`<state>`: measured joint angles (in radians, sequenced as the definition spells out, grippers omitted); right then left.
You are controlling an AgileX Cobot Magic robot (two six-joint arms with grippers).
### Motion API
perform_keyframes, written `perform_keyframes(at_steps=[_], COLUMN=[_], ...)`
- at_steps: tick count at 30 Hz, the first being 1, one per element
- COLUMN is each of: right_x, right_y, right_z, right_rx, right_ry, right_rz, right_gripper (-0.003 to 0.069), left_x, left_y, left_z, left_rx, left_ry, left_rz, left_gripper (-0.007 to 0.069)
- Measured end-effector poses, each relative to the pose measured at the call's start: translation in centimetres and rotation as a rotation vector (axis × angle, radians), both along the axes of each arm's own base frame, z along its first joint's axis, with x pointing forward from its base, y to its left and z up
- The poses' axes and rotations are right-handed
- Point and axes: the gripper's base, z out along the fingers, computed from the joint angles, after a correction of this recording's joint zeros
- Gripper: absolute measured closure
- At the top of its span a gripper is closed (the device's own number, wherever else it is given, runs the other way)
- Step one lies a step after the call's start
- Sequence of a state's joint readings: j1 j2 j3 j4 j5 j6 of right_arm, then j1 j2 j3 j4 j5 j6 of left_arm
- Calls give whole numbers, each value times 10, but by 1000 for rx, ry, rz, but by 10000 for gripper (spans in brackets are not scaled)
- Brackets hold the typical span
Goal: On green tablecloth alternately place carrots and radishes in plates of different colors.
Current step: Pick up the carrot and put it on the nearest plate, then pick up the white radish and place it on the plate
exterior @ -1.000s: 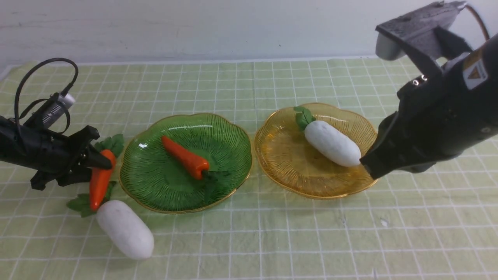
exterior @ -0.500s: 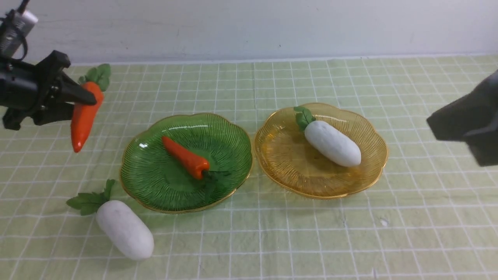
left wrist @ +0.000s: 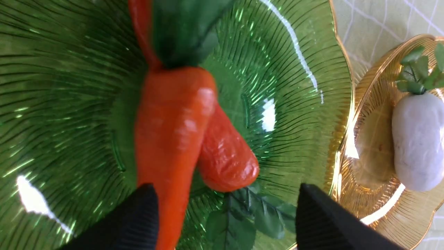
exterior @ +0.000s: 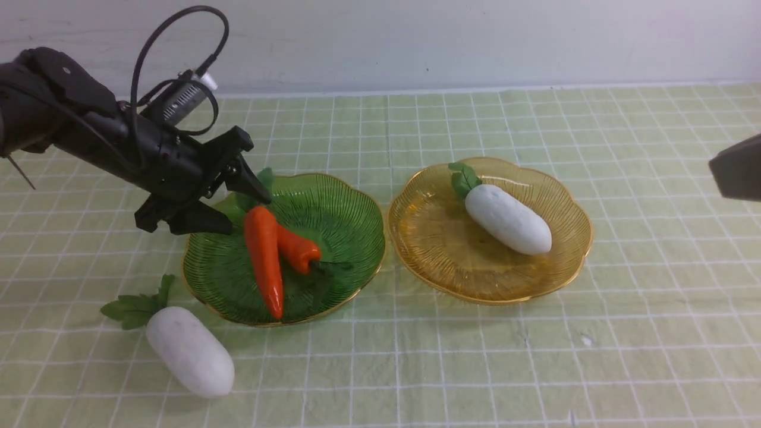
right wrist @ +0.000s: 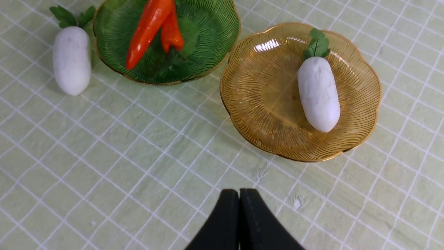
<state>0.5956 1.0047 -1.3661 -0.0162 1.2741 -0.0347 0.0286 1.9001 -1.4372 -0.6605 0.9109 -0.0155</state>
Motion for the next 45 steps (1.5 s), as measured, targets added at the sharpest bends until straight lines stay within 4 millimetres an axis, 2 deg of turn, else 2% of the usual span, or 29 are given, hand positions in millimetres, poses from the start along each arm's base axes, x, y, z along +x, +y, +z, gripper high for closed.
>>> perform_keyframes(at_steps=[3,8,11,15,20,29,34,36,42,45], right_x=[2,2,4,7,8,9,9,9,9,9], right_y=[-3,-3,-2,0,1,0,0,0,0,0], right_z=[0,-1,-11,-30,-40,-40,-40,-40,-40,-40], right_rx=[-28,-36,-55,-91,-118,-122,-122,-122,-122,-122], right_ry=[-19,-22,10,64,89,85,85,85,85,85], right_rz=[-16,-20,-18,-16,-19,-21,-21,-21,-21,-21], right_gripper=[673,673,673,673,673,673,673,673,673,673], left_x=[-9,-46,-65,-87,-99,-90,-84,-78,-72,-73], left_y=[19,64,76,71,58,45,34,27,22,23], left_z=[8,34,25,-4,-23,-25,-27,-35,-54,-58], left_rx=[29,253,412,438,394,272,259,258,253,269], left_ry=[34,154,251,390,447,362,317,301,338,356], left_rz=[-11,-72,-49,-49,-63,6,5,1,-11,-24], left_gripper=[118,155,172,179,179,129,47,19,15,45])
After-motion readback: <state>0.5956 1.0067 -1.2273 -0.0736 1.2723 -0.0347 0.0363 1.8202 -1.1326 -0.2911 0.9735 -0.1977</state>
